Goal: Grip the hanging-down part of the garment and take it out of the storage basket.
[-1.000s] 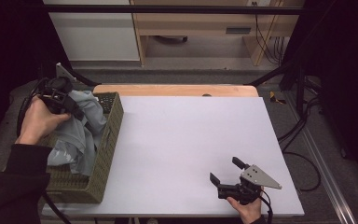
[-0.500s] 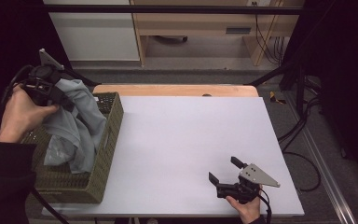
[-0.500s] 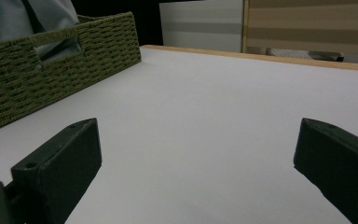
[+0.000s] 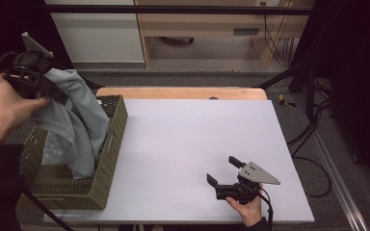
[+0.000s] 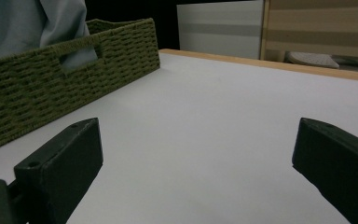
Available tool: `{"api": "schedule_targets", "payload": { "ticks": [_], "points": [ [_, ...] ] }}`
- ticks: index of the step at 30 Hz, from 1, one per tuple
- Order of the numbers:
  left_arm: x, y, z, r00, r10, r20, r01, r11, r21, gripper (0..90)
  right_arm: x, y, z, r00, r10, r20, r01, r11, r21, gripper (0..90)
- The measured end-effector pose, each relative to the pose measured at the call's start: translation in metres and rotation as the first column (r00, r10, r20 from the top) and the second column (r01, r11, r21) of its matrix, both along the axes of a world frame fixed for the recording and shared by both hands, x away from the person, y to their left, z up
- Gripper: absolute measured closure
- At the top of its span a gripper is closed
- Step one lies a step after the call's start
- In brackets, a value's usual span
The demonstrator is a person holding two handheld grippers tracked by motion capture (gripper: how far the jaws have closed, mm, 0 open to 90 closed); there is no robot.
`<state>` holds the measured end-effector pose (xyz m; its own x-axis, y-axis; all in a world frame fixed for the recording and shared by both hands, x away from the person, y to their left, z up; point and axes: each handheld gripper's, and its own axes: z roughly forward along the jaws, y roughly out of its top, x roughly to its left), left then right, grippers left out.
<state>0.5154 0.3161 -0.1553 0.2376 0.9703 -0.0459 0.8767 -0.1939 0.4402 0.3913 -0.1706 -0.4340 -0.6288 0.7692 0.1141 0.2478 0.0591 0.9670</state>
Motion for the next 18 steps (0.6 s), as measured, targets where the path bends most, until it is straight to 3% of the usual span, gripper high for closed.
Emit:
{"api": "schedule_targets", "payload": {
  "ticks": [12, 13, 17, 18],
  "points": [
    [-0.003, -0.002, 0.015, 1.0, 0.002, 0.006, -0.002, 0.9999, 0.011, 83.2, 0.022, 0.041, 0.02, 0.9962, 0.087, 0.009, -0.087, 0.996, 0.017, 2.2],
    [-0.003, -0.002, 0.015, 1.0, -0.001, 0.004, 0.001, 0.9999, 0.013, 83.1, 0.027, 0.054, 0.022, 0.9941, 0.109, 0.002, -0.109, 0.994, 0.022, 2.3],
    [-0.003, -0.002, 0.017, 1.0, 0.0, 0.006, 0.0, 0.9999, 0.015, 83.2, 0.035, 0.071, 0.026, 0.9905, 0.138, -0.002, -0.138, 0.99, 0.036, 2.5],
    [-0.004, -0.001, 0.017, 1.0, -0.001, 0.006, 0.001, 0.9999, 0.015, 83.1, 0.04, 0.083, 0.03, 0.9887, 0.15, -0.001, -0.15, 0.987, 0.05, 3.0]
  ]
}}
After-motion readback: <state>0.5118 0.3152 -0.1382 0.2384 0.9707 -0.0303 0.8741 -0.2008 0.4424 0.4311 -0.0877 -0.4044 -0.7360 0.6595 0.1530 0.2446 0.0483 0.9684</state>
